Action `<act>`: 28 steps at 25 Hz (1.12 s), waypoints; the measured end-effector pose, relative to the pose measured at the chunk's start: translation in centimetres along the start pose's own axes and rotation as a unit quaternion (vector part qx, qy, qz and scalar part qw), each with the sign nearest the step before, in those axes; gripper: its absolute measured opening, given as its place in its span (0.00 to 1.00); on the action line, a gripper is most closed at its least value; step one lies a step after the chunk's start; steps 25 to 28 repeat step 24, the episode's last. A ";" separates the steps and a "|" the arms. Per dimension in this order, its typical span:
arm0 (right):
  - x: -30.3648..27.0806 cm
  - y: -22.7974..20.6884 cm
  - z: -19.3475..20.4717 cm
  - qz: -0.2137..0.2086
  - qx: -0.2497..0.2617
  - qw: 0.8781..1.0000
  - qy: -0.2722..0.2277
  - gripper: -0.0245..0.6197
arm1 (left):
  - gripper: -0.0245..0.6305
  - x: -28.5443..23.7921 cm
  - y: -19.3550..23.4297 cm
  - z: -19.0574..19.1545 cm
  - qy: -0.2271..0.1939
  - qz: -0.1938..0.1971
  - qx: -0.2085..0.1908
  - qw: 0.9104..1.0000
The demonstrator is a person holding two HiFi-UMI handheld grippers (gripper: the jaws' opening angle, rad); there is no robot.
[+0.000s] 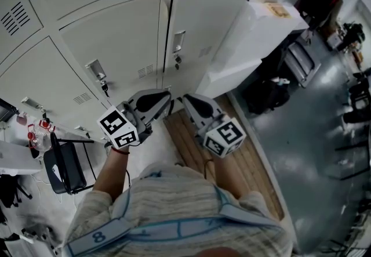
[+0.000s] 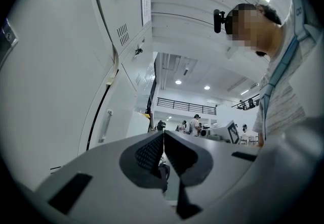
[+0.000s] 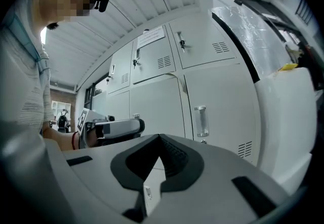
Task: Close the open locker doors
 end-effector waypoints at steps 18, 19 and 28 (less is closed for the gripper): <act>1.2 -0.3 -0.2 -0.003 -0.001 1.000 -0.005 0.04 | 0.04 -1.5 -0.9 0.5 0.002 0.007 0.003 1.000; 1.3 -0.4 -0.3 -0.003 -0.001 1.000 -0.005 0.04 | 0.04 -1.6 -0.9 0.5 0.002 0.007 0.003 1.000; 1.7 -0.6 -0.5 -0.002 -0.002 1.000 -0.009 0.04 | 0.04 -1.9 -1.1 0.5 0.001 0.006 0.004 1.000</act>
Point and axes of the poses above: the fingertips, and each gripper's own axes: x backward along the fingers, y to its left, z out of its underside, the point moved 5 cm from there along x, backward along the fingers, and after that the axes turned 1 degree about -x, right-handed, at the moved point
